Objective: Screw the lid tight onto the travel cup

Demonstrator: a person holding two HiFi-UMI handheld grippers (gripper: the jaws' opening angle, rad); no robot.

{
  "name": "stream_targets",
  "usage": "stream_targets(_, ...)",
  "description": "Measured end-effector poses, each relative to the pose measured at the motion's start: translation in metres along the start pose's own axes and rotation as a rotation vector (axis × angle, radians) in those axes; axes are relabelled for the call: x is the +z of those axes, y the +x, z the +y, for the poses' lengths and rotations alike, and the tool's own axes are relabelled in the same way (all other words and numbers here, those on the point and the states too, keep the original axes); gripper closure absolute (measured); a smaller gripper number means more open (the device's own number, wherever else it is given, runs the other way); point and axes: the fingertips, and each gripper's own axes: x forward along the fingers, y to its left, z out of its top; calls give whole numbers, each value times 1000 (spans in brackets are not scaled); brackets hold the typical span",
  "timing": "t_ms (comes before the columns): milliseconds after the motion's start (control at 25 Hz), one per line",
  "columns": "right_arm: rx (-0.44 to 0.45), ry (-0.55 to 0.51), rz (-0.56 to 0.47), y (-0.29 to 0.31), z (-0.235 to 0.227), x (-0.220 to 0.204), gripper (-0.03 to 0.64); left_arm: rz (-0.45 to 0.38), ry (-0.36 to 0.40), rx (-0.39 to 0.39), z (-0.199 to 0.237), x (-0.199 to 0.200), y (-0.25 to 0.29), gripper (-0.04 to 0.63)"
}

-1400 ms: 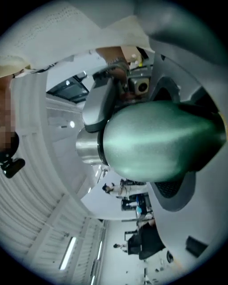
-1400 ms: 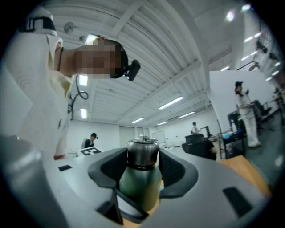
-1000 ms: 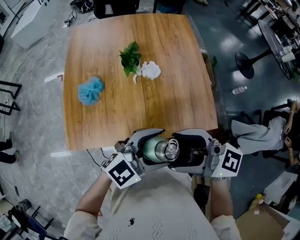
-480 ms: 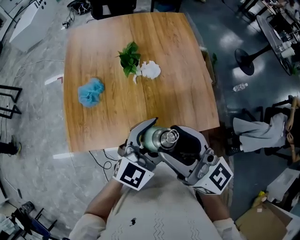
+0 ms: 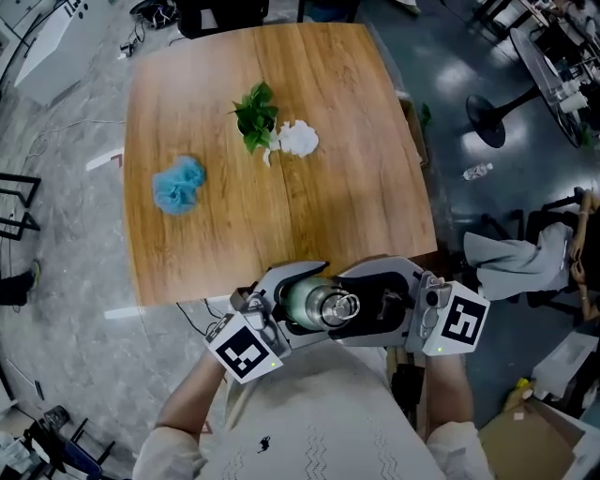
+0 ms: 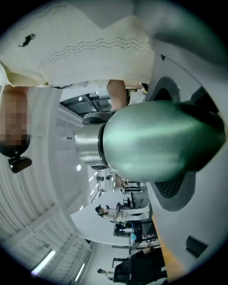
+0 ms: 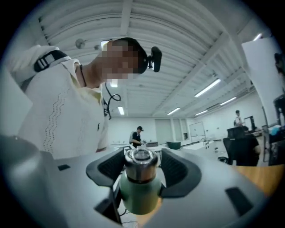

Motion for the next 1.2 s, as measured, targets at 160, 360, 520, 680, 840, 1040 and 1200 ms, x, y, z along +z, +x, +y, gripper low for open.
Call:
stream_targets(160,-30,-43,-37,6,-4,6,365,7,4,58,8,-2,5,179)
stream_targets(360,-421,-4,-143,4,-39,7,367,61,38,330,50,-8,1,179)
stream_targets(520,-606,73,-184,4,-43,5,361,33,23,375,60,-5,3,179)
stream_targets(680,-396,30,-132,0,-28,3,316,-33,23,249,48,6,3,179)
stream_targets(840,-185,-3,-45,-10,-20,3,318,-29,16,113,25,9,7,179)
stream_targets(1040,-247,-71,-31,-6,-30,13,374,-8,46,204,41,12,20,179)
stream_targets(1200,-593,8,-140,-15,-60,14,374,-4,39,389,72,14,22,179)
